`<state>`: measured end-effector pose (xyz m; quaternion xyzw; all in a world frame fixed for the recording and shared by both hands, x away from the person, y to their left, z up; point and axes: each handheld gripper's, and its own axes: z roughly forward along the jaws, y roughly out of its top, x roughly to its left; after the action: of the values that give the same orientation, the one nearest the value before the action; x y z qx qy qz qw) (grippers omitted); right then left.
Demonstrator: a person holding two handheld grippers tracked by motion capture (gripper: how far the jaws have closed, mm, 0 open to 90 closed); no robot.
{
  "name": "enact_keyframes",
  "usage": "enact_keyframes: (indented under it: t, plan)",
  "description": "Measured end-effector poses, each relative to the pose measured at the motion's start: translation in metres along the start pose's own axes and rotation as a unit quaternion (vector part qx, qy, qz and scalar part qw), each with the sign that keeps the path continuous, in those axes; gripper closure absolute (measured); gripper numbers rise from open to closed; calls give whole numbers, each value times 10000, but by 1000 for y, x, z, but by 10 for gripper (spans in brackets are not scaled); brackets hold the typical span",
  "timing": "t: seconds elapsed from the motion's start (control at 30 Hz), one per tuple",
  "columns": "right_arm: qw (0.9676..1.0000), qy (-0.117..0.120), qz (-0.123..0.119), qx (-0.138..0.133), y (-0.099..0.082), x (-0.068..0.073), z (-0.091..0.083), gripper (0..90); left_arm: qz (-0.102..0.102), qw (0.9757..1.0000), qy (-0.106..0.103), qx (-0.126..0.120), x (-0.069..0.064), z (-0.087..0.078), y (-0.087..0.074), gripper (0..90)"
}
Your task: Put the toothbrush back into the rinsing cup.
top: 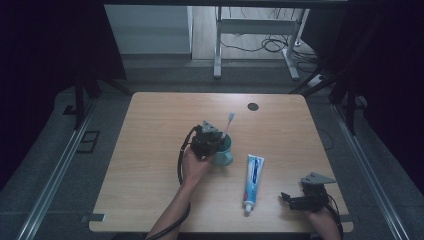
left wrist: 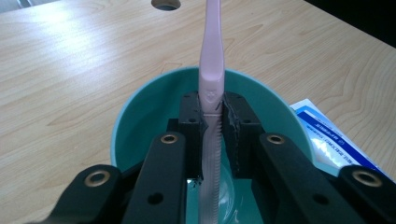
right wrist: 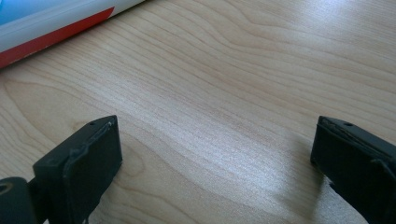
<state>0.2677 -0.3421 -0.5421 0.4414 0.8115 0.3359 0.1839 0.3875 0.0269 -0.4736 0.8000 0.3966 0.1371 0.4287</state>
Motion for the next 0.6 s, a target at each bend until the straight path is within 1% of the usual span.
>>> enact_keyframes:
  t: [0.33, 0.53, 0.57, 0.6]
  plan:
    - [10000, 5, -6, -2, 0, 0, 0, 19, -11, 9999, 12, 108, 0, 5, -3, 779]
    - [10000, 6, -6, -2, 0, 0, 0, 19, 19, 9998, 25, 210, -1, 7, -3, 776]
    - [10000, 6, -6, -3, 0, 0, 0, 19, 48, 9997, 21, 227, -1, 7, -3, 775]
    - [10000, 6, -7, -2, 0, 0, 0, 19, 16, 9997, 16, 241, -2, 8, -4, 775]
